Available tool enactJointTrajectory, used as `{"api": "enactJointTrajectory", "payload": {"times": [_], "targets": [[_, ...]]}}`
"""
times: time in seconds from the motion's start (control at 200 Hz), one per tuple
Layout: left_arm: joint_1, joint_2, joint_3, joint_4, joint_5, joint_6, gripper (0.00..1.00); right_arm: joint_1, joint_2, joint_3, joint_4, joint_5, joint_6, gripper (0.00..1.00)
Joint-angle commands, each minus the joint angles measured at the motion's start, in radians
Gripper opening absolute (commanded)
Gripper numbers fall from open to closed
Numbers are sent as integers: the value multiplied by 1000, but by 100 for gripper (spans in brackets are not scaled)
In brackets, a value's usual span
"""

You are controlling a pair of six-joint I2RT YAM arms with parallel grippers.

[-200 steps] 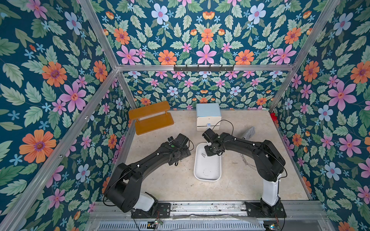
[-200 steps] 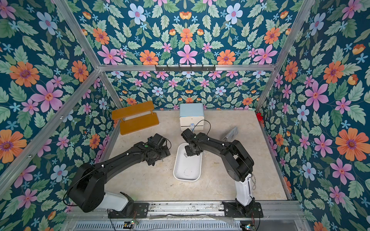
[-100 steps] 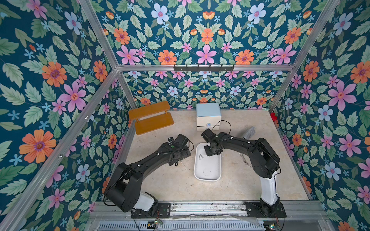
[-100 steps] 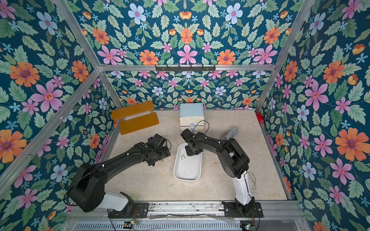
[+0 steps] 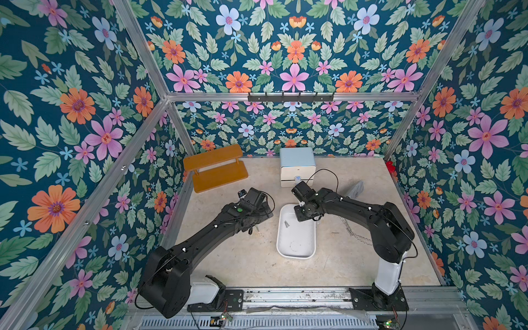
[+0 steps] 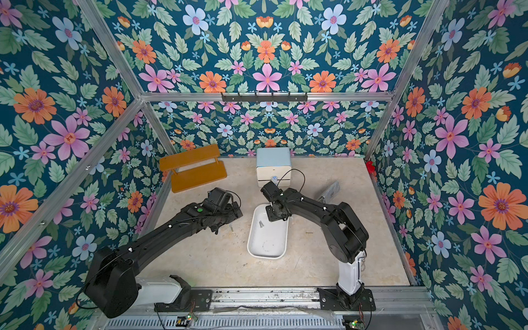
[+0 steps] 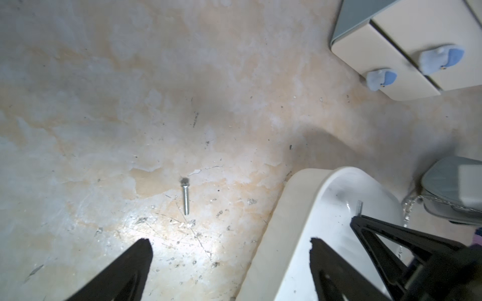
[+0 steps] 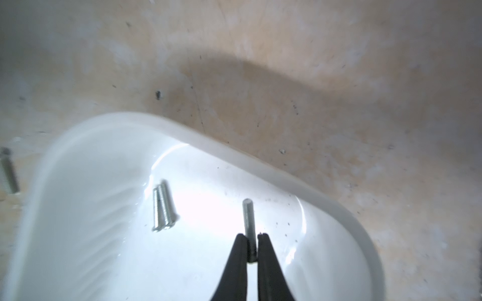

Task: Take out the screws from the storage box
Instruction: Pick up the screw from the storage box, then place the screw at the center of the board.

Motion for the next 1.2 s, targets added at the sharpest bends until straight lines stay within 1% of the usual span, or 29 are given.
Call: {"api": "enactJointTrajectory", "payload": {"times": [0.0,0.06,0.085,0.25,0.325,0.395,0.51,0.615,0.75,0.91,1.01,1.135,1.195], "targets": [[-9,-1,34,-22,40,34,99,-3,-102,-40,-18,54,31,7],[-26,-5,58,-23,45,42,99,-9,-157,-71,-32,80,47,8],[-38,-6,71,-23,43,45,99,-13,-213,-88,-37,93,58,8],[-164,32,188,-26,27,54,99,-63,-406,-253,-35,129,144,10],[-217,65,240,-34,13,54,99,-83,-462,-325,-25,139,176,11],[-250,94,265,-27,15,49,99,-102,-485,-373,-23,140,204,11],[-283,151,287,-7,40,52,99,-131,-485,-439,-14,139,251,11],[-302,186,286,18,56,51,99,-154,-465,-489,28,112,276,11],[-319,210,267,66,84,63,96,-167,-402,-504,59,110,291,11],[-328,245,271,66,89,70,96,-178,-330,-509,102,90,302,11],[-340,277,277,61,85,65,94,-184,-301,-509,124,84,302,13],[-345,340,314,8,68,52,94,-186,-281,-503,134,85,302,19],[-349,365,320,10,65,35,94,-189,-275,-502,134,90,301,20]]}}
